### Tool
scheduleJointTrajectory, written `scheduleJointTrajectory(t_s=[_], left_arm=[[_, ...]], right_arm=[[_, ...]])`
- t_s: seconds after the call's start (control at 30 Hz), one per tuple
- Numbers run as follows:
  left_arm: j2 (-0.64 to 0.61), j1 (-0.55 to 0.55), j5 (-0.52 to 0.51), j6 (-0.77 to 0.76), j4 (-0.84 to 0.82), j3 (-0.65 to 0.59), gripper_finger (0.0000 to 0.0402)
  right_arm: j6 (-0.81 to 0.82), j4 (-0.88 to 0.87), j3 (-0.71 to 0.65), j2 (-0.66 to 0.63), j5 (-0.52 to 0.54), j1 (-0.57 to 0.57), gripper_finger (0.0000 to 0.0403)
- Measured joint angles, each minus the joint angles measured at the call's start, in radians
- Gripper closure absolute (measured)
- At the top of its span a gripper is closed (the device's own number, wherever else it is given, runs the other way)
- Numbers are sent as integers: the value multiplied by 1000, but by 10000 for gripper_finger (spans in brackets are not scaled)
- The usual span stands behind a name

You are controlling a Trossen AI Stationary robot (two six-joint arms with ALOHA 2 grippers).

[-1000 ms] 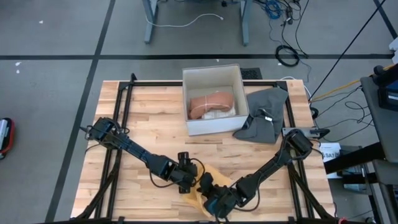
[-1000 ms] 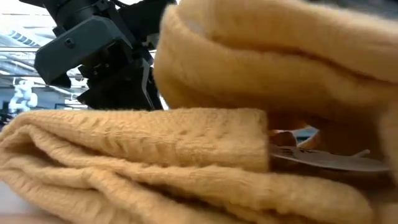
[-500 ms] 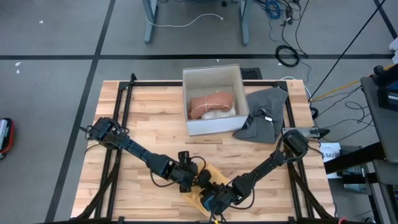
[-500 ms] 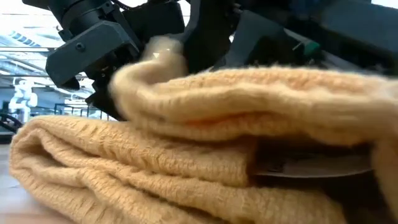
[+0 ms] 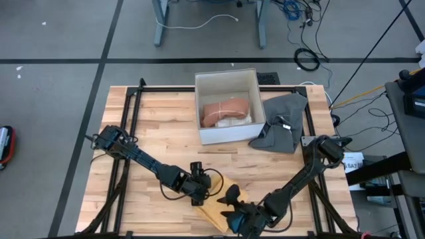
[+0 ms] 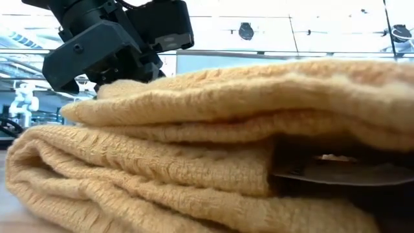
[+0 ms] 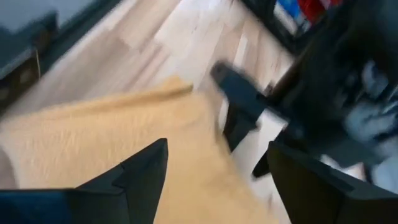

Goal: Fold towel
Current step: Fold the orange towel

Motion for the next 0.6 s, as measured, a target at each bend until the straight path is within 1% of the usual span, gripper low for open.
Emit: scheduleJointTrajectory(t_s=[0.07, 0.17, 0.3, 0.4, 0.53, 0.6], left_arm=[[0, 0, 0, 0, 0, 0, 127], [0, 2, 0, 3, 2, 0, 127], [0, 15, 0, 29, 10, 0, 127], [0, 31, -5, 41, 10, 0, 127], [0, 55, -12, 65, 11, 0, 127], [0, 64, -20, 84, 12, 0, 127]], right_arm=[[66, -48, -1, 3, -7, 2, 144], [112, -13, -18, 22, -45, -13, 152], [82, 88, -29, 69, -67, -50, 159], [58, 143, -29, 109, -143, -84, 160], [55, 147, -29, 169, -210, -135, 161], [58, 156, -28, 188, -207, -153, 161]])
